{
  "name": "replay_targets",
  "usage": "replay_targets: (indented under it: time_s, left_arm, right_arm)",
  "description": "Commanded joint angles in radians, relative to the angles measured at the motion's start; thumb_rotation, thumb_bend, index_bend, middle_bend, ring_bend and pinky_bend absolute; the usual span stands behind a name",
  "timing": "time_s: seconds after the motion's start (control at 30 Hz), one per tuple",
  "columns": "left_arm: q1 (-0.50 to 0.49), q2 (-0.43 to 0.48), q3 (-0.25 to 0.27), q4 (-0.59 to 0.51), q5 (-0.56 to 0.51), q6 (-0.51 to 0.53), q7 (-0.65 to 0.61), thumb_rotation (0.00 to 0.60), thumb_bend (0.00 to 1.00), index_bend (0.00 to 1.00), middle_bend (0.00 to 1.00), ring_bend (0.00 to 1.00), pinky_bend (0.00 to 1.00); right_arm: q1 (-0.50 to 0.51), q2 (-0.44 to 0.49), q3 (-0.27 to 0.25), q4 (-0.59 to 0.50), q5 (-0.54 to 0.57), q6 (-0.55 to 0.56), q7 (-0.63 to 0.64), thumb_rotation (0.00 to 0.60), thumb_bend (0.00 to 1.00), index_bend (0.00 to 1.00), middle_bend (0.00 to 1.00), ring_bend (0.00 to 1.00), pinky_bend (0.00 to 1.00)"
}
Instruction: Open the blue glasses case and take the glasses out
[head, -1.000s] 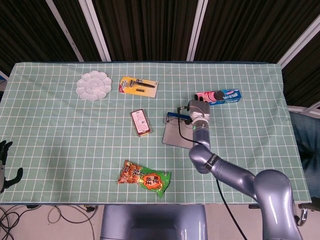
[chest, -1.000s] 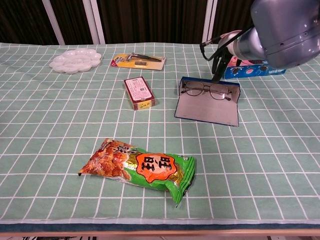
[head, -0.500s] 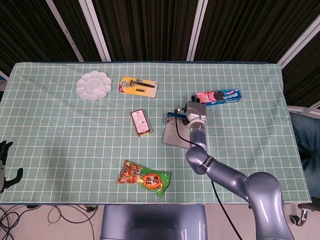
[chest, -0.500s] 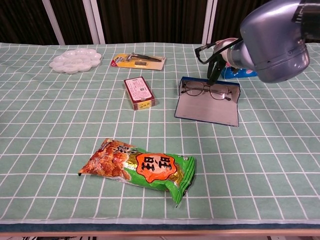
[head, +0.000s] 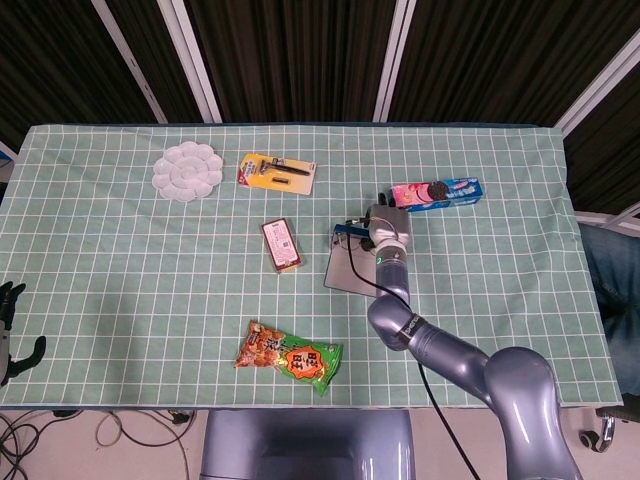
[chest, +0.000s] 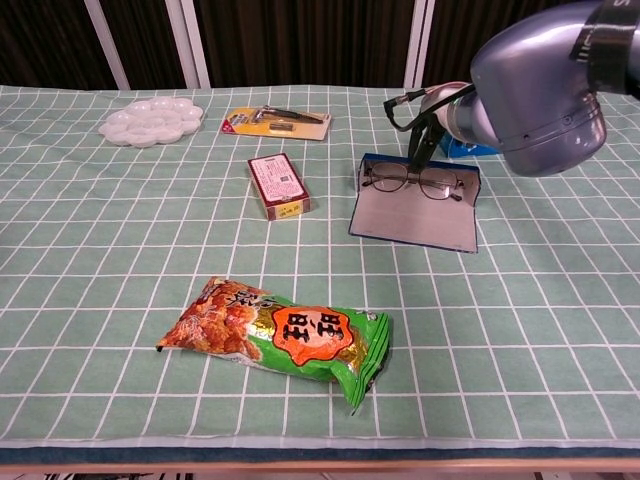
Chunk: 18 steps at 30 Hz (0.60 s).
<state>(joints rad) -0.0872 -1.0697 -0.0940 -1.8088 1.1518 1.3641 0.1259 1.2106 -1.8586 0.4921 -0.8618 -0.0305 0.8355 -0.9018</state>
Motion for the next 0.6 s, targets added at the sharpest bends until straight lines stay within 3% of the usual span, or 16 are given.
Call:
replay_targets:
  time_s: [0.03,0.6]
  left_arm:
    - [0.0,0.0,0.0,0.0,-0.001,-0.001,-0.001,0.6,0.39,0.07,0.0,0.0,0.0]
    - [-0.003,0.002,0.0,-0.002,-0.007,-0.004,-0.001,0.6,0.39,0.07,0.0,0.0,0.0]
  right_arm:
    - [0.0,-0.005,0.006,0.007,-0.006,0.0,0.004,0.6,0.44,0.45,0.0,0.0,0.17]
    - [0.002,-0.017,0.028,0.01,-0.023,0.004,-0.006,0.6,0.45,0.46,0.0,0.0,0.17]
